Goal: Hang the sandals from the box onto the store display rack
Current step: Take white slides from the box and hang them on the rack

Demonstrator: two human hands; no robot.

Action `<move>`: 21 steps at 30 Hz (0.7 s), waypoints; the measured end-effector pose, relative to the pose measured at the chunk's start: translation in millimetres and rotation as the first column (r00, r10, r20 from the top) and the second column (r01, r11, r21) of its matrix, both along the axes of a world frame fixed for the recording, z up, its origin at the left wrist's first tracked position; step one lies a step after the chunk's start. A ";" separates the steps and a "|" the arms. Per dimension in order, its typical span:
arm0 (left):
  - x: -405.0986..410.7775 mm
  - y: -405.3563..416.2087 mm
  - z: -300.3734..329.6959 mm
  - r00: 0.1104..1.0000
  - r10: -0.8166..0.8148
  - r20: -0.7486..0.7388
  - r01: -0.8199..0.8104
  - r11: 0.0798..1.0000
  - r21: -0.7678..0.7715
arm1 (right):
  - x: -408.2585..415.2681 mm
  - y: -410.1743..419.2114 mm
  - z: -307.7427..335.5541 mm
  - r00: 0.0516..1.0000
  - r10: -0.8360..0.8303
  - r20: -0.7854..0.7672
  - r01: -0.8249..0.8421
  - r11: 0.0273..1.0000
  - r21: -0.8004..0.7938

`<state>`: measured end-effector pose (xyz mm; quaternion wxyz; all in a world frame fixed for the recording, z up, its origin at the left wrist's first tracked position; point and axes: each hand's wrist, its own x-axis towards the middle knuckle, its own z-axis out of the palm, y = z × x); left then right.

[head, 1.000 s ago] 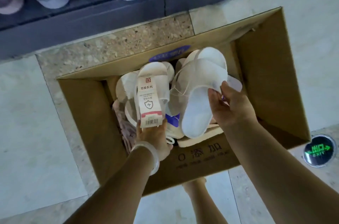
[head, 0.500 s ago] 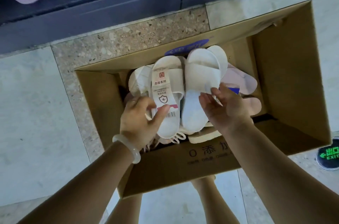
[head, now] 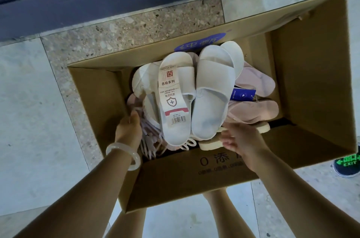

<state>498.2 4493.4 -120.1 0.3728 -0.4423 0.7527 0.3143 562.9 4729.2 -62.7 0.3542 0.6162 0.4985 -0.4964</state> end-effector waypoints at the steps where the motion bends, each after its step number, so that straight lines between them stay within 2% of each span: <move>1: 8.1 -1.7 -3.0 1.000 0.014 0.017 -0.015 1.000 0.027 | 8.0 -7.3 -8.2 0.977 0.210 0.018 -0.210 0.978 -0.021; 2: 14.2 -2.0 -3.3 1.000 0.007 0.025 -0.008 0.999 0.052 | 15.9 -15.2 -16.4 0.911 0.412 0.009 -0.411 0.910 -0.058; 4: 20.3 -2.0 -5.6 0.999 -0.027 0.020 0.026 0.997 0.079 | 29.6 -34.6 -31.0 0.707 0.705 -0.056 -0.704 0.695 -0.144; 5: 19.9 -2.8 -7.5 0.999 -0.045 0.014 0.044 0.995 0.085 | 35.1 -45.0 -38.8 0.629 0.773 -0.087 -0.773 0.609 -0.175; 6: 17.6 -3.8 -9.5 0.998 -0.059 0.002 0.058 0.994 0.090 | 40.3 -54.8 -48.1 0.593 0.798 -0.113 -0.801 0.568 -0.188; 8: 9.1 -4.8 -12.8 0.997 -0.072 -0.024 0.075 0.991 0.112 | 46.6 -71.7 -64.3 0.577 0.802 -0.152 -0.815 0.553 -0.175; 11: -2.2 -9.1 -11.4 0.994 -0.065 -0.084 0.078 0.983 0.165 | 46.0 -86.2 -76.3 0.608 0.776 -0.169 -0.794 0.599 -0.103; 14: -4.2 -19.4 -4.7 0.989 -0.080 -0.123 0.098 0.983 0.152 | 42.2 -85.5 -58.9 0.639 0.735 -0.227 -0.728 0.673 0.131; 16: -1.8 -23.2 5.0 0.991 -0.064 -0.120 0.082 0.986 0.148 | 40.0 -81.3 -37.9 0.682 0.665 -0.305 -0.641 0.744 0.190; 19: 3.0 -20.9 25.0 0.992 -0.058 -0.108 0.074 0.986 0.147 | 40.0 -77.7 -5.4 0.858 0.367 -0.360 -0.388 0.922 0.016; 21: 3.7 -15.4 40.5 0.992 -0.069 -0.103 0.085 0.984 0.154 | 39.1 -71.0 16.2 0.932 0.182 -0.313 -0.202 0.979 -0.029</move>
